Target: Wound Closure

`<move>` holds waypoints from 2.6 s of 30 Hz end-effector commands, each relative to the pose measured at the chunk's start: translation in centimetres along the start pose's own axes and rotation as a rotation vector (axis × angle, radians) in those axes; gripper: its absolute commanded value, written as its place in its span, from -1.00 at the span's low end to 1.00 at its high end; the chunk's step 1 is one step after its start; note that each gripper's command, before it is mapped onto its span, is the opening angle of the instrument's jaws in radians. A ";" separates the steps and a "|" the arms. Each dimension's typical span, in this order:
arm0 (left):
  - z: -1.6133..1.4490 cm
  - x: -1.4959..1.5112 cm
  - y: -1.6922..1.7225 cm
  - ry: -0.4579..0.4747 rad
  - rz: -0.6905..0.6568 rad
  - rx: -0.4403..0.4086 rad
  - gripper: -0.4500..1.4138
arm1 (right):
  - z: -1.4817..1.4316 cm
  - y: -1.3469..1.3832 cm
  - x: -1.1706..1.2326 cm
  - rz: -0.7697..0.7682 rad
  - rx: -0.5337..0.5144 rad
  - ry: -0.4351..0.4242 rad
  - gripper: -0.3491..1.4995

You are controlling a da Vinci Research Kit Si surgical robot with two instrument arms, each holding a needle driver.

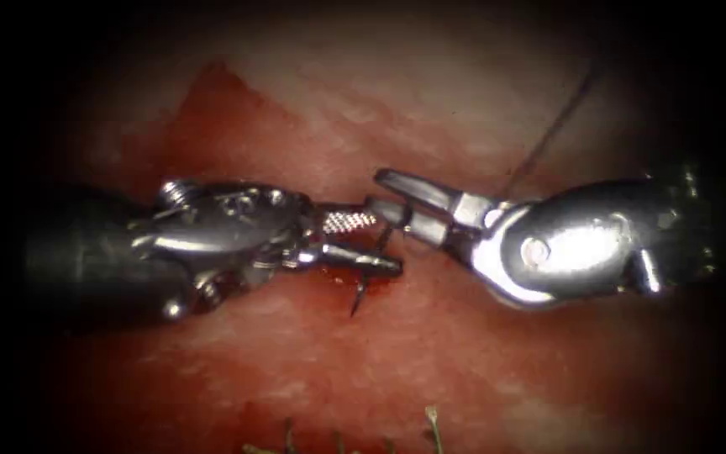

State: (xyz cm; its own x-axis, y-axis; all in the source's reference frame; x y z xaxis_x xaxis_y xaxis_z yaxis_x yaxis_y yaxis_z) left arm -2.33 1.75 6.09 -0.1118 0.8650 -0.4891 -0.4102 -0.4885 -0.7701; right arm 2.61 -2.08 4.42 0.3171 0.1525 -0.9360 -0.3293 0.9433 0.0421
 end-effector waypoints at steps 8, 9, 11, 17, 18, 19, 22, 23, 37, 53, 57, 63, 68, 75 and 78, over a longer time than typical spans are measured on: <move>-0.19 -0.16 -0.05 -0.010 0.095 0.084 0.78 | 0.10 -0.04 -0.26 -0.117 0.022 -0.035 -1.00; -0.23 -0.20 -0.05 -0.011 0.108 0.092 0.77 | 0.12 -0.03 -0.30 -0.132 0.026 -0.038 -1.00; -0.26 -0.29 -0.05 -0.012 0.123 0.107 0.69 | 0.17 -0.02 -0.41 -0.176 0.032 -0.041 -1.00; -0.15 -0.62 -0.08 -0.051 0.150 0.103 0.39 | 0.30 -0.06 -0.67 -0.294 0.041 -0.038 -1.00; -0.10 -0.67 -0.10 -0.066 0.156 0.106 0.37 | 0.32 -0.06 -0.70 -0.303 0.044 -0.034 -1.00; -0.06 -0.72 -0.13 -0.077 0.160 0.105 0.37 | 0.35 -0.07 -0.74 -0.307 0.045 -0.030 -1.00; 0.07 -0.87 -0.20 -0.105 0.175 0.095 0.33 | 0.40 -0.09 -0.83 -0.320 0.050 -0.017 -1.00; 0.11 -0.93 -0.22 -0.116 0.180 0.091 0.32 | 0.42 -0.09 -0.86 -0.329 0.052 -0.009 -1.00; 0.47 -1.43 -0.48 -0.206 0.199 0.056 0.08 | 0.52 -0.06 -1.02 -0.441 0.025 0.081 -1.00; 0.47 -1.48 -0.49 -0.227 0.197 0.034 -0.14 | 0.62 -0.11 -1.18 -0.641 0.000 0.104 -1.00; 0.46 -1.48 -0.50 -0.228 0.197 0.032 -0.14 | 0.64 -0.13 -1.30 -0.660 -0.002 0.106 -1.00; 0.45 -1.47 -0.50 -0.228 0.197 0.029 -0.15 | 0.68 -0.22 -1.46 -0.677 -0.003 0.107 -1.00; 0.45 -1.47 -0.50 -0.229 0.198 0.028 -0.17 | 0.70 -0.24 -1.52 -0.683 0.002 0.106 -1.00; 0.44 -1.47 -0.51 -0.229 0.193 0.027 -0.19 | 0.70 -0.36 -1.71 -0.711 -0.001 0.135 -1.00; 0.44 -1.46 -0.53 -0.229 0.188 0.026 -0.23 | 0.67 -0.47 -1.91 -0.721 0.000 0.141 -1.00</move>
State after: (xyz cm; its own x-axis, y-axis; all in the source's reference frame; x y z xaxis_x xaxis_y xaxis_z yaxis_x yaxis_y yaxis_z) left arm -2.27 0.86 7.35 -0.3883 0.7618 -0.5185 -0.3861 -0.6454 -0.6591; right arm 2.72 -2.51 6.36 0.3377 -0.5510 -0.7631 -0.0831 0.7901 -0.6073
